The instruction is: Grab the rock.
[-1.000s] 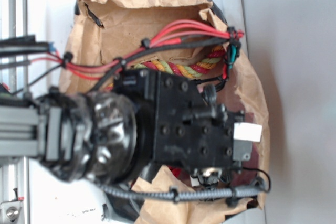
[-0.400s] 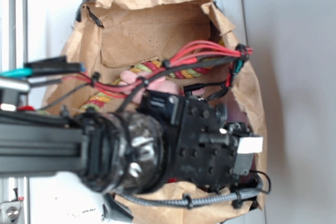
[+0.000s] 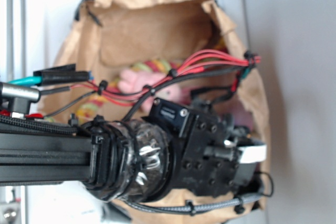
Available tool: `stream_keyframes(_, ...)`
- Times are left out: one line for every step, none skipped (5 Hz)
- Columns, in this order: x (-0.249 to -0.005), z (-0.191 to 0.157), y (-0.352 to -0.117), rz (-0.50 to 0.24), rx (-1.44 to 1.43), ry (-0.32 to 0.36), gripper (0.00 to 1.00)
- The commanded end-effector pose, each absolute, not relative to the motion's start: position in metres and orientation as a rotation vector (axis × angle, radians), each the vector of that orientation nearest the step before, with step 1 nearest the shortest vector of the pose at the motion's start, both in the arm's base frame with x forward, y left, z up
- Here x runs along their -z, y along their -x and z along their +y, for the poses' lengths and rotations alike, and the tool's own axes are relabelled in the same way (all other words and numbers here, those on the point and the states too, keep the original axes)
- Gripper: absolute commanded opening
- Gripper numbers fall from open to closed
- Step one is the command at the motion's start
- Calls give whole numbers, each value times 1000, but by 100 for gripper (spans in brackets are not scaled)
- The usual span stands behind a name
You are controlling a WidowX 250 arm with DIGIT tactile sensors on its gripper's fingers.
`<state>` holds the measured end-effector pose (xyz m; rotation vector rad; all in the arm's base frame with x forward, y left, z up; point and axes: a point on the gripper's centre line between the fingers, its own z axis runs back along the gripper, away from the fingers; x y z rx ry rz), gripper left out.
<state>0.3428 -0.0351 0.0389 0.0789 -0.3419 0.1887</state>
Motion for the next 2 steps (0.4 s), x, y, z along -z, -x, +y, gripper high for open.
stream_keyframes(-67,-41,-344,-382,-191,-55,0)
stream_keyframes(-92,-29,-337,-359,-217,-17,0)
